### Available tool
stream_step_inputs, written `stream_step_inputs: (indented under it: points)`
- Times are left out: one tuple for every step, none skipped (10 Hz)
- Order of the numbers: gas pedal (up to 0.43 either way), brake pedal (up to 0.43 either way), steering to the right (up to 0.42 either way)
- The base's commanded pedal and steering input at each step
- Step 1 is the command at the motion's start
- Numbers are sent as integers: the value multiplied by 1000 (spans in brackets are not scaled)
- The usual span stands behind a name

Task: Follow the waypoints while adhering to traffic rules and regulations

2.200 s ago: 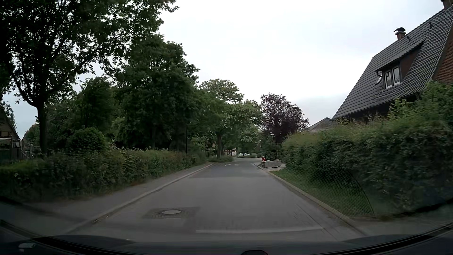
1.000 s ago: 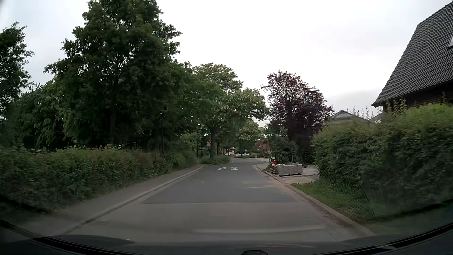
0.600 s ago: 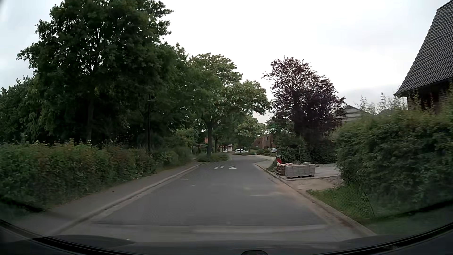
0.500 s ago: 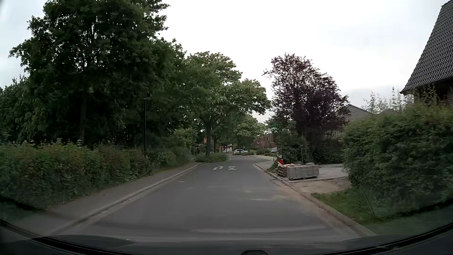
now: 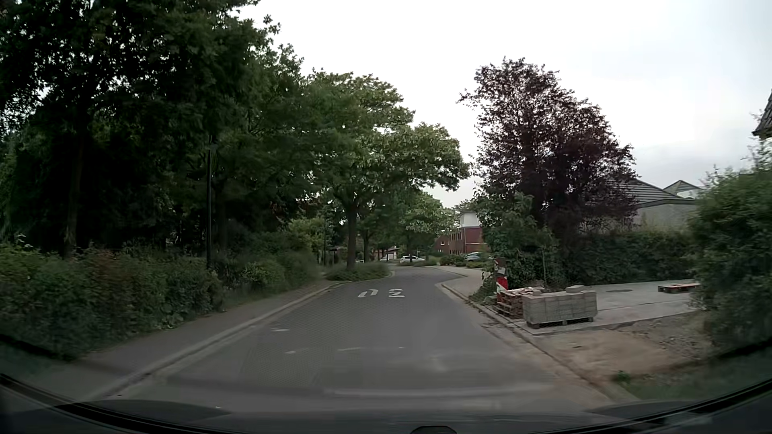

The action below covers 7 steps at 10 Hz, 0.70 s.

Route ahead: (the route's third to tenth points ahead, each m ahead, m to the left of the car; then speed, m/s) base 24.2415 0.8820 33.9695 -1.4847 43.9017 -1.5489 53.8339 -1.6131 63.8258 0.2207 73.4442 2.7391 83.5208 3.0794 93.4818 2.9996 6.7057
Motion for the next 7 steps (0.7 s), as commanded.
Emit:
stream_step_inputs:
  points:
    - [130, 0, -19]
    - [130, 0, -19]
    - [130, 0, -17]
    - [130, 0, -12]
    - [130, 0, -6]
    - [138, 0, -5]
    - [138, 0, -6]
